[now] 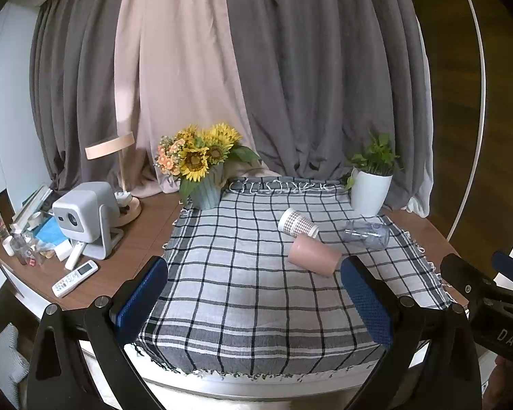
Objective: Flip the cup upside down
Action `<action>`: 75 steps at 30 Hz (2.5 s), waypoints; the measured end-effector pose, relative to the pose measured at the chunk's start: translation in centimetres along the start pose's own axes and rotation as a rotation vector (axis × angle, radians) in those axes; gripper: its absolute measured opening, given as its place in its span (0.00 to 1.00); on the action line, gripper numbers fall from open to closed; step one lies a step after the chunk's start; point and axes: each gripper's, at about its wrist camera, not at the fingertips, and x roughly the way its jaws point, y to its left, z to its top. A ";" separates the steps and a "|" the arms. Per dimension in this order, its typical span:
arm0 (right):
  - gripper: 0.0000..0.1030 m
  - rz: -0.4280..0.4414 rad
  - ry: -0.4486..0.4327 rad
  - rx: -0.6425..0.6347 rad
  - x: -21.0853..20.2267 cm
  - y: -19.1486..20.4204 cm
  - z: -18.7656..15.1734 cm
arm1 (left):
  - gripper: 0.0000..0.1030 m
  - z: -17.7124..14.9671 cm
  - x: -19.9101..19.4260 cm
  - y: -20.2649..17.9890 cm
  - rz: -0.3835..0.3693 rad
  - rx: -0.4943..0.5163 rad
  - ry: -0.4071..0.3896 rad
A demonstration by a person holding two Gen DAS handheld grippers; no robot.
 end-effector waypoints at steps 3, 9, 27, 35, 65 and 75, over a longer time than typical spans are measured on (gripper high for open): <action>0.99 -0.003 -0.002 -0.001 0.0 0.3 0.1 | 1.00 0.2 0.1 -0.1 -0.008 0.000 0.001; 0.99 -0.011 -0.007 0.003 0.1 0.1 0.0 | 1.00 0.2 0.3 0.1 -0.013 -0.002 0.000; 0.99 -0.019 -0.007 0.006 0.3 0.0 0.2 | 1.00 0.2 0.4 0.1 -0.013 -0.002 0.003; 0.99 -0.018 -0.008 0.004 0.3 0.1 0.2 | 1.00 0.3 0.5 0.0 -0.014 -0.003 0.003; 0.99 -0.005 0.054 -0.010 4.5 0.4 0.8 | 1.00 0.4 5.7 1.1 0.032 -0.038 0.122; 0.99 0.108 0.190 -0.088 15.7 -0.2 5.4 | 1.00 2.0 15.2 0.3 0.139 -0.160 0.241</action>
